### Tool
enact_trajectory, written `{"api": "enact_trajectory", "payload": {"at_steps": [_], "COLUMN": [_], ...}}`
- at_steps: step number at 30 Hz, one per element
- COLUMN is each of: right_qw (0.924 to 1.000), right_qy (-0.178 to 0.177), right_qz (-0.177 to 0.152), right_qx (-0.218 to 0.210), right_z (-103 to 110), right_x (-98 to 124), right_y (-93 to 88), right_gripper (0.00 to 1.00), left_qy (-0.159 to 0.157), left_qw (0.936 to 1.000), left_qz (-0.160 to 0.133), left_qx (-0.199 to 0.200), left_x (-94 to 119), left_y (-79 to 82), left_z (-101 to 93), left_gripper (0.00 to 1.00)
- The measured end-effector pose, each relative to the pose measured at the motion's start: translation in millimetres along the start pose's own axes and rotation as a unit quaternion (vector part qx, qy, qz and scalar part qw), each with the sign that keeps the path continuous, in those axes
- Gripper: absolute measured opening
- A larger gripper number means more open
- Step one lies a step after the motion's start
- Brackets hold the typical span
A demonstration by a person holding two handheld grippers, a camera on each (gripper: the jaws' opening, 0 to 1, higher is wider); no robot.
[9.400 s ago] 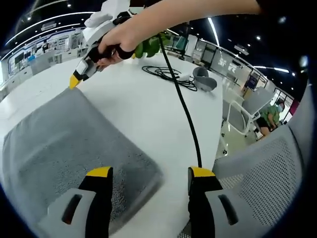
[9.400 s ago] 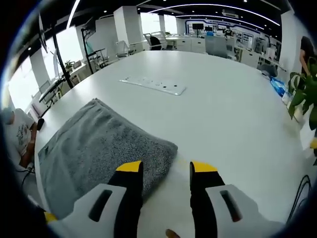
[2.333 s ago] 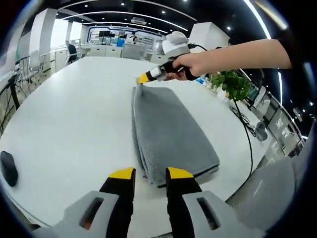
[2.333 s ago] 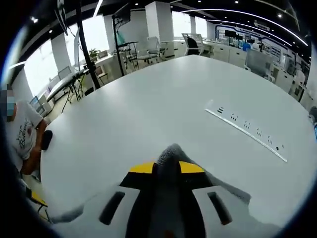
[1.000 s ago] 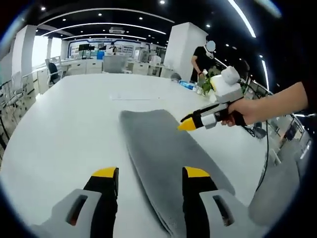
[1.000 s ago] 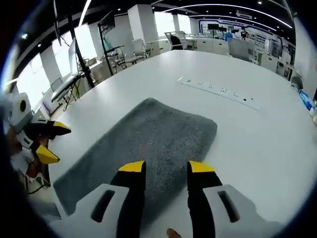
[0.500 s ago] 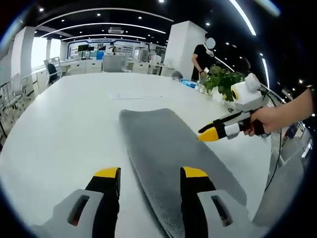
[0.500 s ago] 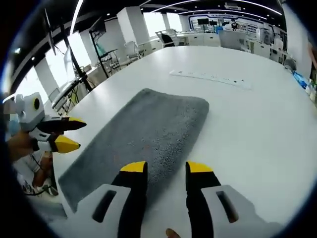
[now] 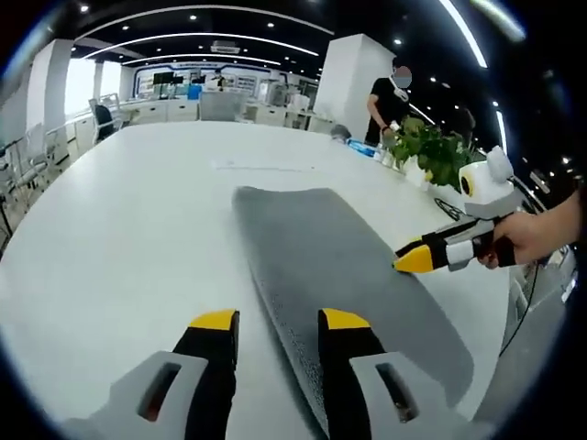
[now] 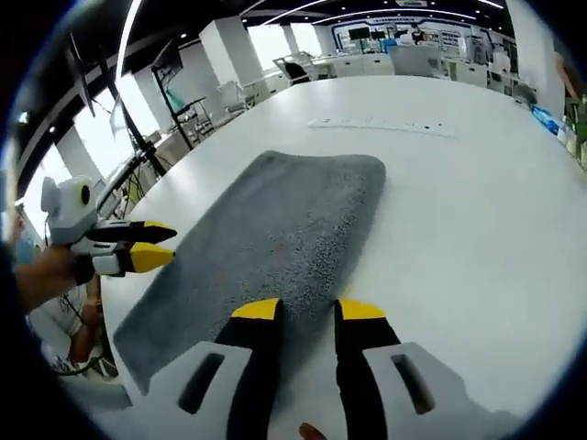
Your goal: Fold the towel on the table until its edges align and the towel forms a compact rectangular stack.
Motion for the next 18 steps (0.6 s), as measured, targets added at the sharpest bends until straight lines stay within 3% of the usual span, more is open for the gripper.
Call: {"api": "enact_trajectory", "payload": {"at_steps": [5, 18], "right_qw": [1.0000, 0.9995], "right_qy": [-0.002, 0.002], "right_qz": [-0.003, -0.017], "right_qx": [-0.004, -0.027], "right_z": [0.0, -0.3], "right_x": [-6.6, -7.4], "right_y": [-5.2, -7.5], "right_gripper": [0.16, 0.08], "left_qy": [-0.011, -0.008], "left_qw": [0.9999, 0.9997], "left_qz": [0.008, 0.019], "left_qx": [0.005, 0.017], "left_x": [-9.1, -16.7], "left_y": [-7.8, -17.7], "left_z": [2.8, -2.4], "left_gripper": [0.27, 0.23]}}
Point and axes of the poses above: the point that each gripper's makers call its tool centre point, and the gripper's own axes: x roughly backward along the fingers, z roughly to its left, y roughly out of its top, the point moved 4 cm from there along x, roughly backward along the fingers, and after that the axes turned 2 degrees about z, right-handed, at the moved point
